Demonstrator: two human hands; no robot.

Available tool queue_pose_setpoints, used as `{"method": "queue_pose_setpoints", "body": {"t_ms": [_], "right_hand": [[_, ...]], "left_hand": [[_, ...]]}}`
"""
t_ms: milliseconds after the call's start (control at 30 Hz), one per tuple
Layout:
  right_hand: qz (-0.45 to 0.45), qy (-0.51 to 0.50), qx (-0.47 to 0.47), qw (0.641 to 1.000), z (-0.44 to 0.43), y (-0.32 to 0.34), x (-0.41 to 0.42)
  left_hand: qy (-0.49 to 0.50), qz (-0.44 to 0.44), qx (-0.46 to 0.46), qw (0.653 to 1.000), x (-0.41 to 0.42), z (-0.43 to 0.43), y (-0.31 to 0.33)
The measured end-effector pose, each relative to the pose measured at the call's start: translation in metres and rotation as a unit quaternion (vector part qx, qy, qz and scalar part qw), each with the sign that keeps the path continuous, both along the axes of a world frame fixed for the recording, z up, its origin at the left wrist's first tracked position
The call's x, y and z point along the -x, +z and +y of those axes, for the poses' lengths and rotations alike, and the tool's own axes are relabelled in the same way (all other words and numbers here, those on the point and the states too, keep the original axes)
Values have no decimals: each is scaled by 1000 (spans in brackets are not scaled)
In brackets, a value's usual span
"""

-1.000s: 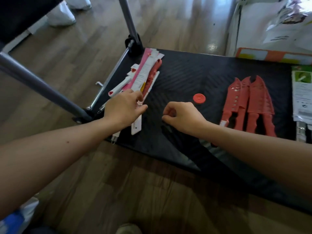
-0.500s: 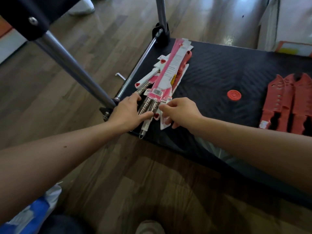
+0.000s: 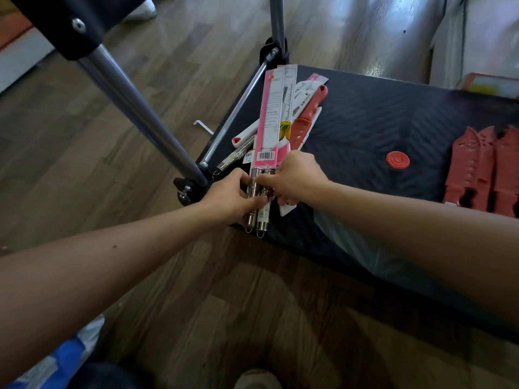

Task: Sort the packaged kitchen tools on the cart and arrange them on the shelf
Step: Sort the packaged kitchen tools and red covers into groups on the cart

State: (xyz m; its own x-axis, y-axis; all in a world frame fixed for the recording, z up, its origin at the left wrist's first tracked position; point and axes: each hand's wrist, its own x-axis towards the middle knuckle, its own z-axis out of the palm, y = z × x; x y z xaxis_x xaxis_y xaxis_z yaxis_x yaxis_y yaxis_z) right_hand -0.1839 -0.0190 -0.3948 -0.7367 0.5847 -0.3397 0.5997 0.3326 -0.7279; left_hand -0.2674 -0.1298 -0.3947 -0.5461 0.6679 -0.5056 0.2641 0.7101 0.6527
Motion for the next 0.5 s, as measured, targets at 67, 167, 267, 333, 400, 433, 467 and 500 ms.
{"method": "queue_pose_setpoints", "body": {"t_ms": [67, 167, 267, 333, 400, 433, 467, 500], "right_hand": [[-22, 18, -15, 999, 2, 0, 1], [-49, 34, -29, 998, 3, 0, 3], [-75, 47, -24, 996, 3, 2, 6], [-81, 65, -35, 994, 4, 4, 6], [-78, 92, -62, 991, 4, 5, 6], [-78, 104, -83, 988, 4, 6, 6], [-81, 116, -114, 983, 3, 8, 5], [-90, 128, -155, 975, 2, 9, 5]], "left_hand": [[16, -29, -8, 999, 0, -1, -1], [36, -72, -19, 997, 0, -2, -1], [51, -91, -17, 994, -2, -3, -2], [71, -106, -19, 992, -1, -3, -2], [78, -100, -11, 992, 0, -4, -2], [77, -100, -7, 992, -1, -4, -1], [75, -105, -7, 992, -2, -3, -1], [71, -113, -8, 991, -5, -2, 0]]}}
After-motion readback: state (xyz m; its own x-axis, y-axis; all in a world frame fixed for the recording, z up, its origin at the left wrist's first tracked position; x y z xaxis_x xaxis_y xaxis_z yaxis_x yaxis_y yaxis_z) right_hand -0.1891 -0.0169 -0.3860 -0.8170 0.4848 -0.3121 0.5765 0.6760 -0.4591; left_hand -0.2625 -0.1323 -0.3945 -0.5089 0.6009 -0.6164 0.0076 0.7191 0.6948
